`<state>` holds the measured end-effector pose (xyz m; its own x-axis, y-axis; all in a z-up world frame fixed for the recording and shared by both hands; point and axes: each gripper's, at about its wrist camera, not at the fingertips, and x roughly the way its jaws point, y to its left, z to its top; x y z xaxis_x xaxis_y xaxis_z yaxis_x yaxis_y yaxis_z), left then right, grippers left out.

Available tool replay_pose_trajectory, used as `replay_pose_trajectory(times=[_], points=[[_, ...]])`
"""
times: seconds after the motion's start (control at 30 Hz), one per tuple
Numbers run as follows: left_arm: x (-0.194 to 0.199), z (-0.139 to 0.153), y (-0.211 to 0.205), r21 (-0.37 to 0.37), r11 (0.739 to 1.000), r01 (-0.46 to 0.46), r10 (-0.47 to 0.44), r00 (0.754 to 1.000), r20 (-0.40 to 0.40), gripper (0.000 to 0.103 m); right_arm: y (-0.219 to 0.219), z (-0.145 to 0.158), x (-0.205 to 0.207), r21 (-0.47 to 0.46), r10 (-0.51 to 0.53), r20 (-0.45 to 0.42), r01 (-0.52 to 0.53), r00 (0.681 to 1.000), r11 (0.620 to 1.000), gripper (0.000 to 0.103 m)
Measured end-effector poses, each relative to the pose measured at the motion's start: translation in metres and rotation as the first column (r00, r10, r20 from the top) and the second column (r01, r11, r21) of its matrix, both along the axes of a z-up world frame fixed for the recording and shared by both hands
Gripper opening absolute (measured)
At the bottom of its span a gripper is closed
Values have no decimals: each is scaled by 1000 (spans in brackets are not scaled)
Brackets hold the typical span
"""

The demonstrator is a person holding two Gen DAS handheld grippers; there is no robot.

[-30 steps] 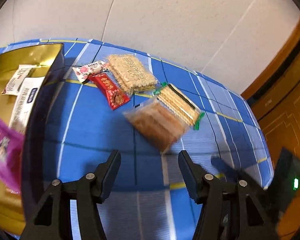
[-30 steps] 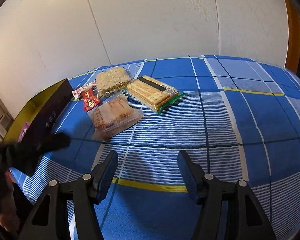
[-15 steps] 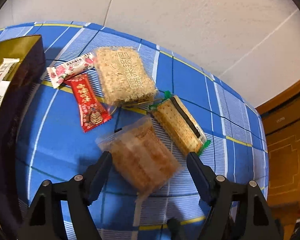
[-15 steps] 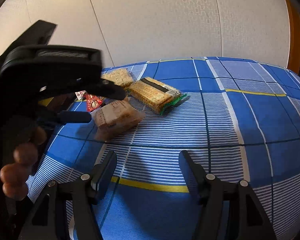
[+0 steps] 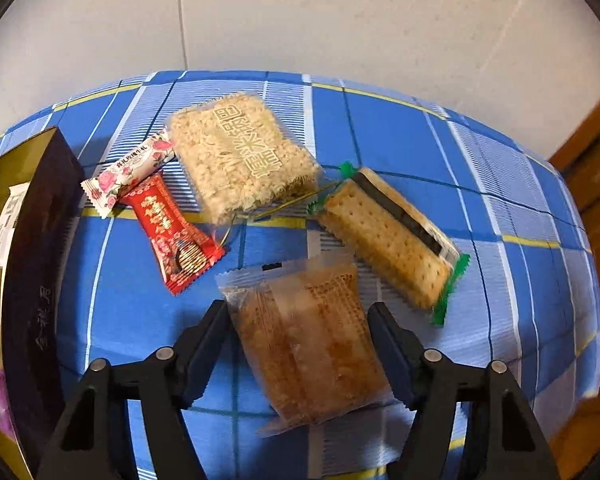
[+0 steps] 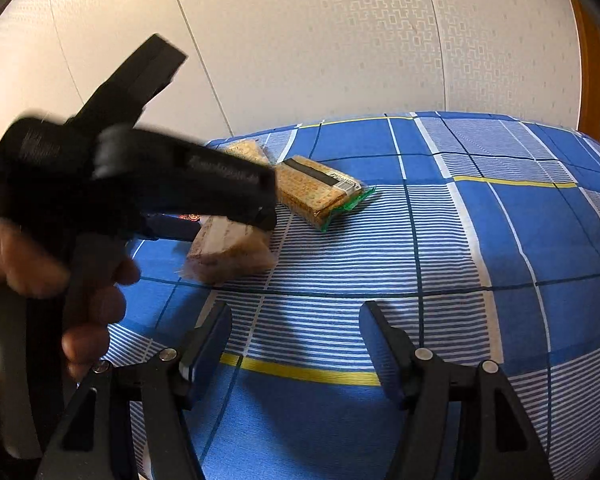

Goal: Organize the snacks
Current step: 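Grasp the clear bag of brown cake with the left gripper, then grasp the green-ended cracker pack with the right gripper while the left holds the cake bag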

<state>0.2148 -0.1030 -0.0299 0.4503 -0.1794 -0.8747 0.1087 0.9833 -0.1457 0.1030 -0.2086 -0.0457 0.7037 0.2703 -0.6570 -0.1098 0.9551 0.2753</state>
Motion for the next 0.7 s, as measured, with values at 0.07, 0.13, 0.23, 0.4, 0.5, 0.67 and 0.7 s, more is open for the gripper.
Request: replay_pose_trajectory(times=[0.07, 0.13, 0.23, 0.4, 0.5, 0.67, 0.7], points=[[-12, 0, 8, -1, 999, 35, -35, 999, 23, 69, 0, 0, 0, 0, 1, 1, -1, 1000, 1000, 67], [-27, -1, 18, -11, 997, 76, -76, 996, 50, 68, 0, 0, 0, 1, -1, 1, 1, 1000, 1000, 67], [-52, -2, 33, -15, 991, 131, -129, 988, 79, 68, 1, -1, 0, -4, -1, 3, 1, 1000, 1000, 67], [-83, -7, 47, -15, 983, 183, -180, 975, 127, 68, 1, 0, 0, -1, -3, 3, 3, 1000, 1000, 67], [-100, -9, 54, -13, 982, 188, -183, 969, 168, 68, 3, -1, -1, -14, -3, 3, 3, 1000, 1000, 67], [-112, -13, 58, 1, 978, 208, -203, 952, 228, 69, 3, 1, 4, -28, 12, -29, -13, 1000, 1000, 67], [-113, -13, 58, 0, 978, 207, -201, 952, 233, 69, 4, 3, 9, -38, 24, -57, -26, 998, 999, 67]])
